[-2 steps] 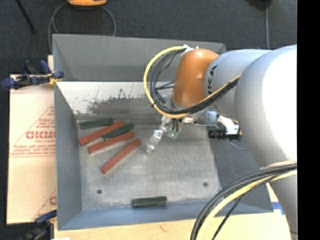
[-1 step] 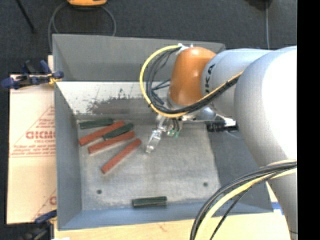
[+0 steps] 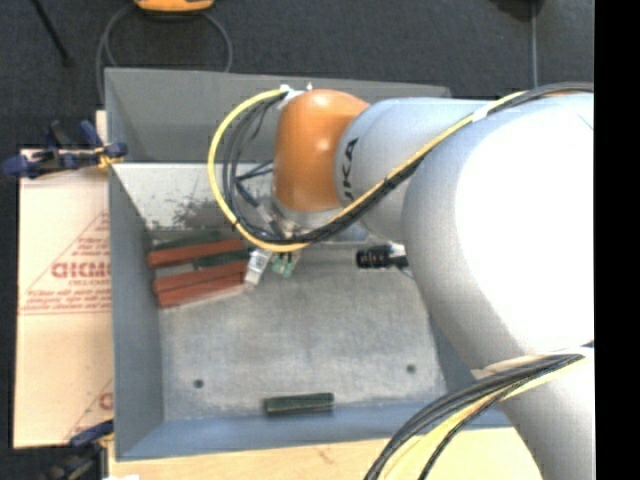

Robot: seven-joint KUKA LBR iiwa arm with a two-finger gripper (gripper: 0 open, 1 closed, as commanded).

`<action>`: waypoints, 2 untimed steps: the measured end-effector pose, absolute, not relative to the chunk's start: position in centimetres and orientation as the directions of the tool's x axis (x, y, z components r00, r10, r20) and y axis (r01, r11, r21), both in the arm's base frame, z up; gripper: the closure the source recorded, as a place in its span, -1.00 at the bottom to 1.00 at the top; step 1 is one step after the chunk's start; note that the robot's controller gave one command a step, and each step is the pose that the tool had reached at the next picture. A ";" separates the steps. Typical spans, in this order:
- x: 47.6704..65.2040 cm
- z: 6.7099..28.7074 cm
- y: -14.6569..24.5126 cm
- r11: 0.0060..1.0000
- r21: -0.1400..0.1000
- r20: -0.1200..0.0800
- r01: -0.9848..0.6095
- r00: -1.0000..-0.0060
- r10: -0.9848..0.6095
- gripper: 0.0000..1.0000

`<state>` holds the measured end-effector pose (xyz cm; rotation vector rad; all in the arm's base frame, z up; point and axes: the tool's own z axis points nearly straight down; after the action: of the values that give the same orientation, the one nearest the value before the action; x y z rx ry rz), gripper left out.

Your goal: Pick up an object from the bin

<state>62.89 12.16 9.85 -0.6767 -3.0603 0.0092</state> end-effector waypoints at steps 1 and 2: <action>63.0 9.9 12.2 0.907 -0.002 -0.002 0.421 -0.907 0.421 -1.00; 63.1 9.9 12.2 0.908 -0.001 -0.003 0.419 -0.908 0.419 -1.00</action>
Offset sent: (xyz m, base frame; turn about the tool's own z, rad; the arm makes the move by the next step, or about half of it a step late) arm 0.0000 0.0000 0.0000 0.0000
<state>63.07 12.24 9.91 -0.6753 -3.0714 0.0020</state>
